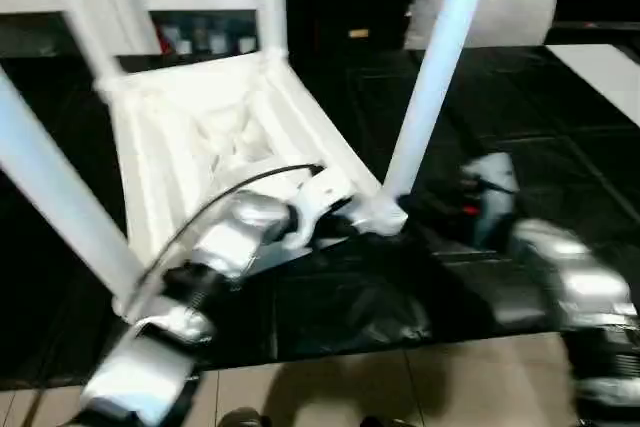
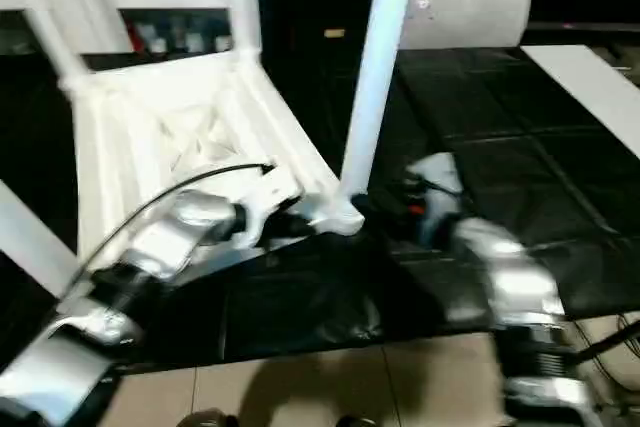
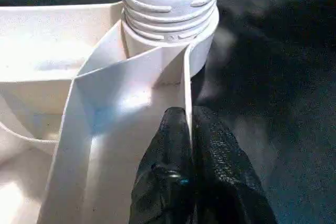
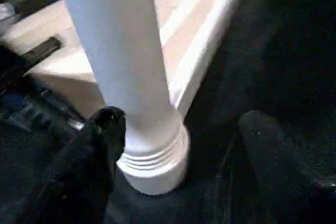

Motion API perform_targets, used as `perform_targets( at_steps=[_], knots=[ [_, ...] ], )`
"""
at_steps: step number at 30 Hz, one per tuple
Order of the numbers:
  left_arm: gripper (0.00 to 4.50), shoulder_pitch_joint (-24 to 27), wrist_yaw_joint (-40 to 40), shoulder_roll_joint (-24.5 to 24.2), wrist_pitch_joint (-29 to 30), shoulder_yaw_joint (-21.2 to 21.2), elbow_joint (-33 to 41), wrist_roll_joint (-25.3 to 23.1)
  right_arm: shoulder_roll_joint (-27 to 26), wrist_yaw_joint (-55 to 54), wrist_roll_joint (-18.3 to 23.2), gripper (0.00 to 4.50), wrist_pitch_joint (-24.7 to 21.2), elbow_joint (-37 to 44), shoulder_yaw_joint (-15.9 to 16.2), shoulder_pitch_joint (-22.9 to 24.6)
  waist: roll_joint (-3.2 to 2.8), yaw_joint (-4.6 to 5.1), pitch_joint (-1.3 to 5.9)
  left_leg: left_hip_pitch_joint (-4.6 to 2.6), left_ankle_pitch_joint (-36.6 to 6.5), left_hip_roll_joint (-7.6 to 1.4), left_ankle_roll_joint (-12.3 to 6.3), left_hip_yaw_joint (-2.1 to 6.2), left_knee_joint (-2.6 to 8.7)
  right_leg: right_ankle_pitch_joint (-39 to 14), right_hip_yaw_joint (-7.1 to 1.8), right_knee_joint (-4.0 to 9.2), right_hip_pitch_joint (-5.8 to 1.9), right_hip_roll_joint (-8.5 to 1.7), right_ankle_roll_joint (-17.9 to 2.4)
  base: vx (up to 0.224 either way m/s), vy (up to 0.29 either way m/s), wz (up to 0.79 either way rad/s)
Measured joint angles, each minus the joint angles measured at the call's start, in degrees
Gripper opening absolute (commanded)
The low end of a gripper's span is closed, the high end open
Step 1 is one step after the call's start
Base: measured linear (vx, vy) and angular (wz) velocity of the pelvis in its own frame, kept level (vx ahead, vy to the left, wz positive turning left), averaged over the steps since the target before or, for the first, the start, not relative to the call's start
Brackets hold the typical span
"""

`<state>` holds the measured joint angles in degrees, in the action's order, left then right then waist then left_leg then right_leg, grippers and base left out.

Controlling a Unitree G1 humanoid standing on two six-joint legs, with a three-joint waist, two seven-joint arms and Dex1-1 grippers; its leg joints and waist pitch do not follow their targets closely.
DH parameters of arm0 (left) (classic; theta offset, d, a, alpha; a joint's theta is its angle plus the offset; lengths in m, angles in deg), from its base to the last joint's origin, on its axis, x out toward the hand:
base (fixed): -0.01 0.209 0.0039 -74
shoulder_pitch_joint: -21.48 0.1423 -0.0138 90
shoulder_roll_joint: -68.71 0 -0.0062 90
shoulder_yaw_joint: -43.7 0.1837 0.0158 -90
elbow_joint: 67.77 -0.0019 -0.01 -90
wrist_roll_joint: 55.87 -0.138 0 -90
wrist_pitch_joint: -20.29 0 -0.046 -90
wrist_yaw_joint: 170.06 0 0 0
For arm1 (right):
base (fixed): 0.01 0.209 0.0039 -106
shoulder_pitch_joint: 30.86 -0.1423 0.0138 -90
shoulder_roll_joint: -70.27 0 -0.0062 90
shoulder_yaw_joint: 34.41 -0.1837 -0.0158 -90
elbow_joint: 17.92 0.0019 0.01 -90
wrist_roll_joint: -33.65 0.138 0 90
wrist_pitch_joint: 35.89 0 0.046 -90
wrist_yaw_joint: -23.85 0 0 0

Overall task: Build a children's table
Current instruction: Rotate leg to tighten

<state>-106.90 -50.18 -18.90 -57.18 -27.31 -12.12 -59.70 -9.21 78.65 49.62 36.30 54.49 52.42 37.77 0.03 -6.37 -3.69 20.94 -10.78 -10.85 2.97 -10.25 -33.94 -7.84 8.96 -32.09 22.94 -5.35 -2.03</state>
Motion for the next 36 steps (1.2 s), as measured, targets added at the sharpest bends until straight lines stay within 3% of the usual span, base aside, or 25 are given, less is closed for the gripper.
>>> perform_targets(
  at_steps=[5,8,15,17,23,30,34,36],
  knots=[
    [0.0,1.3,-8.9,-3.6,-3.0,2.3,1.8,1.4,5.0,12.9,1.2,3.96,2.3,2.0,3.2,1.2,0.01,-1.37,0.01,-0.02,0.0,0.0,0.0,-0.06,-0.18,0.0,-0.05,-0.01,-0.12,-0.04,0.0,0.0,0.0,0.0],
    [0.0,1.3,-12.9,-5.1,-5.0,3.8,2.3,1.7,7.0,18.8,1.8,3.71,2.7,2.2,5.6,1.3,0.01,-2.26,0.01,-0.01,0.0,0.0,0.0,-0.06,-0.22,0.0,-0.08,-0.04,-0.13,-0.04,0.0,0.0,0.0,0.0],
    [0.0,1.3,-18.1,-6.3,-7.3,5.9,3.5,1.6,5.9,23.9,1.9,2.99,4.5,1.1,8.3,0.7,0.04,-2.96,0.03,0.01,0.0,-0.01,0.0,-0.07,-0.23,0.0,-0.09,-0.08,-0.11,-0.04,0.0,0.0,0.0,0.0],
    [0.0,1.3,-18.8,-6.3,-7.8,6.5,3.8,1.6,5.3,25.1,1.9,2.99,4.4,0.8,9.5,0.1,0.04,-3.19,0.03,0.02,0.0,-0.01,0.0,-0.07,-0.24,0.0,-0.09,-0.09,-0.1,-0.04,0.0,0.0,0.0,0.0],
    [0.0,0.9,-19.2,-6.0,-8.2,7.2,3.8,1.6,3.7,26.7,2.0,2.34,4.5,-0.8,11.6,-0.7,0.07,-3.32,0.04,0.04,0.0,-0.02,0.0,-0.07,-0.36,0.0,-0.09,-0.14,-0.11,-0.05,0.0,0.0,0.0,0.0],
    [0.0,0.9,-19.2,-5.9,-7.7,7.0,3.8,1.7,3.9,26.9,2.1,2.06,3.6,-0.6,11.6,-0.7,0.07,-3.36,0.04,0.04,0.0,-0.02,0.0,-0.07,-0.37,0.0,-0.09,-0.16,-0.11,-0.05,0.0,0.0,0.0,0.0],
    [0.0,0.9,-17.9,-5.1,-3.7,6.2,3.9,1.9,3.7,23.3,2.3,2.02,0.5,1.9,10.7,0.6,0.08,-3.32,0.05,-0.03,0.0,-0.02,0.0,-0.07,-0.42,0.0,-0.12,-0.23,-0.16,-0.05,0.0,0.0,0.0,0.0],
    [0.0,0.6,-14.8,-4.4,-0.3,5.4,3.9,1.6,2.3,18.4,1.7,2.02,-1.6,2.9,9.6,0.8,0.1,-2.77,0.08,-0.15,0.0,-0.02,0.07,-0.07,-0.53,0.0,-0.16,-0.4,-0.18,-0.05,0.0,0.0,0.0,0.0]
  ],
)
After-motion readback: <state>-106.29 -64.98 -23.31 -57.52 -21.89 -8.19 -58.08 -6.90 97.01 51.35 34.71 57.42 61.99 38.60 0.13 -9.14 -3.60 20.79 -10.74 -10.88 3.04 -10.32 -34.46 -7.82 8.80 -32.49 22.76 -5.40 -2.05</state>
